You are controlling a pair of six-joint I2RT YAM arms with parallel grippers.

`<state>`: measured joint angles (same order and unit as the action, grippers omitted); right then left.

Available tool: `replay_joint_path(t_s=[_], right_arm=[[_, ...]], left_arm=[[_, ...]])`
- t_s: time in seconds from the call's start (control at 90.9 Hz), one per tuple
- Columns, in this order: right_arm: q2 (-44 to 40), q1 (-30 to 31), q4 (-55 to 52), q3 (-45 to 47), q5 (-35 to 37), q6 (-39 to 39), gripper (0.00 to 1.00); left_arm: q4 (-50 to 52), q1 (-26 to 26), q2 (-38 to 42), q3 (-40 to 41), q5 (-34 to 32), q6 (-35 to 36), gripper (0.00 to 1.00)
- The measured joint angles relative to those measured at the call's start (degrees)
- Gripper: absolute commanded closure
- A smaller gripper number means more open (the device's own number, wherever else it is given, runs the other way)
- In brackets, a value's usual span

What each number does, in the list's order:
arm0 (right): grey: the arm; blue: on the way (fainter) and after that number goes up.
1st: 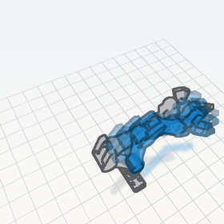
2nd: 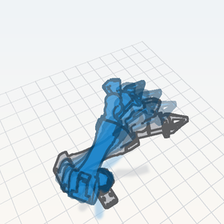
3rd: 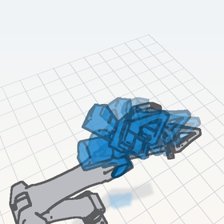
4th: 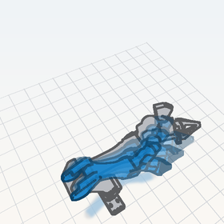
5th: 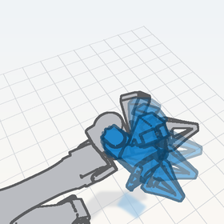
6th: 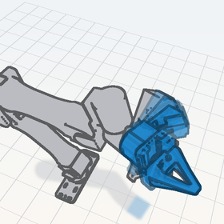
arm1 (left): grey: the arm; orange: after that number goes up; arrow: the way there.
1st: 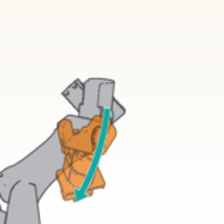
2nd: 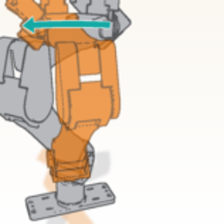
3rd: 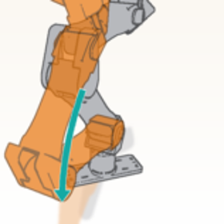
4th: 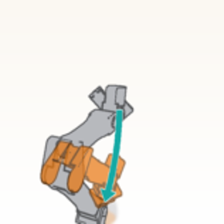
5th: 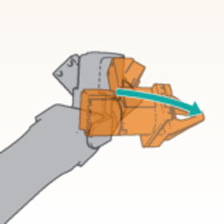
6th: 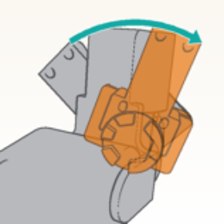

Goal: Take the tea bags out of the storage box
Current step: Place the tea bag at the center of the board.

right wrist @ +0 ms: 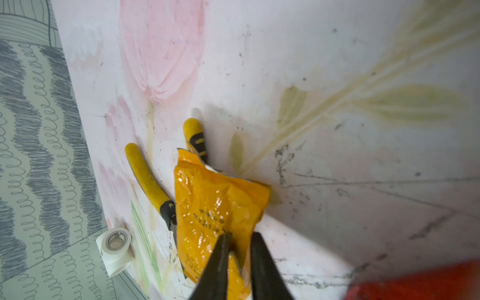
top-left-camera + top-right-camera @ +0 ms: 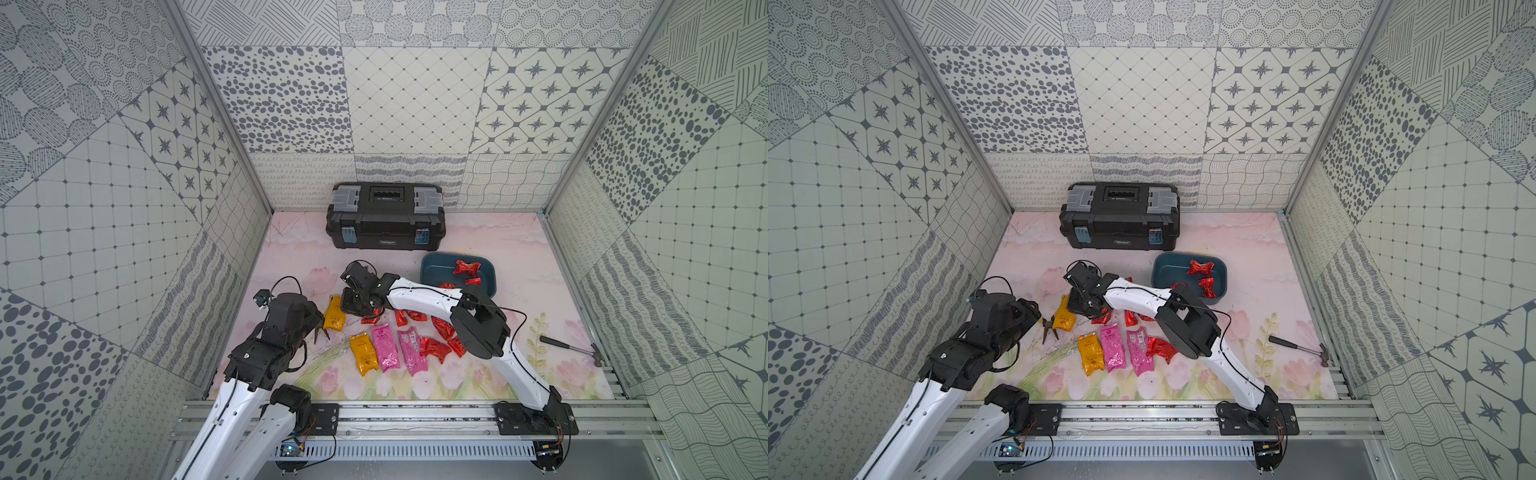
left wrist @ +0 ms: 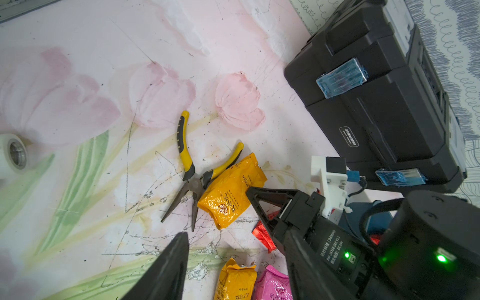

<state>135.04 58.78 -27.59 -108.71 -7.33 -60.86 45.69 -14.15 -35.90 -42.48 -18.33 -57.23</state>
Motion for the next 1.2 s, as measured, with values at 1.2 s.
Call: replay_joint_path(t_s=[1.2], right_arm=[[-38.3,-34.4,-9.7,31.6,-4.8,65.9,0.45]], left_arm=[[-27.5,-6.8,-32.5,-9.6,23.6,11.6,0.33]])
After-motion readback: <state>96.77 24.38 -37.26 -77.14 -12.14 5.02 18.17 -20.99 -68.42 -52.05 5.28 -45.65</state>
